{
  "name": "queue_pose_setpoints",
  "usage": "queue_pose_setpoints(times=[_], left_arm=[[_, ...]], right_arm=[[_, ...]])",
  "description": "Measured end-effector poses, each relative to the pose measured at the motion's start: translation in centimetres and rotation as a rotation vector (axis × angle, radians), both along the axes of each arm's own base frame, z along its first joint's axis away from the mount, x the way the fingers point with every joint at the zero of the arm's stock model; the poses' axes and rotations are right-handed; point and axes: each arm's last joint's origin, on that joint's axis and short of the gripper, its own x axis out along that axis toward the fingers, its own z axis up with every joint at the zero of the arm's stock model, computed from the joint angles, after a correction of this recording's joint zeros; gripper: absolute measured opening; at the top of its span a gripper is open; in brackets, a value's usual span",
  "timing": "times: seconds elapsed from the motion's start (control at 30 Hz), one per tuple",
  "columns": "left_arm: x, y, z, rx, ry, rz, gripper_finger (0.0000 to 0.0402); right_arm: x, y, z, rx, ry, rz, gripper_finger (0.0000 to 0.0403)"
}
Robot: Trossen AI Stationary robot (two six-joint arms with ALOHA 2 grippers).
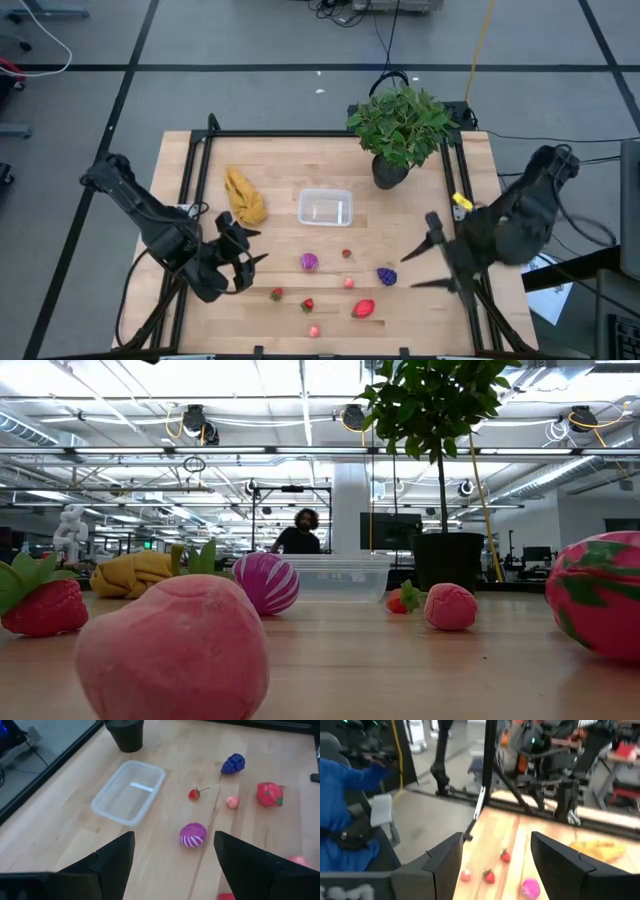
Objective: Pick and placing Produce into tupperware
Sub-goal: Put the violet raspberry into the transparent bin
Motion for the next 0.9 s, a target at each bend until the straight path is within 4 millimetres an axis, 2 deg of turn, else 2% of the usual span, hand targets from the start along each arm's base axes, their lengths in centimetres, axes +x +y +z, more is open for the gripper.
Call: queue_pose_setpoints(times=[0.13, 0.4, 0.7, 0.9], left_arm=[[0.2, -0.1, -0.3, 0.000, 0.005, 0.009, 0.0278], [0.3, -0.2, -0.3, -0.033, -0.011, 0.041, 0.0278], [0.4, 0.1, -0.3, -0.030, -0.009, 0.054, 0.0278], [0.6, 1.0, -0.5, -0.001, 0.022, 0.090, 0.0278]], right_arm=[[1.1, 1.8, -2.0, 0.011, 0.135, -0.086, 0.0226], [2.8, 3.6, -6.6, 0.071, 0.397, -0.264, 0.0226], [2.8, 4.0, -8.5, 0.086, 0.555, -0.333, 0.0226], [2.0, 3.2, -9.1, 0.228, 0.681, -0.536, 0.0226]])
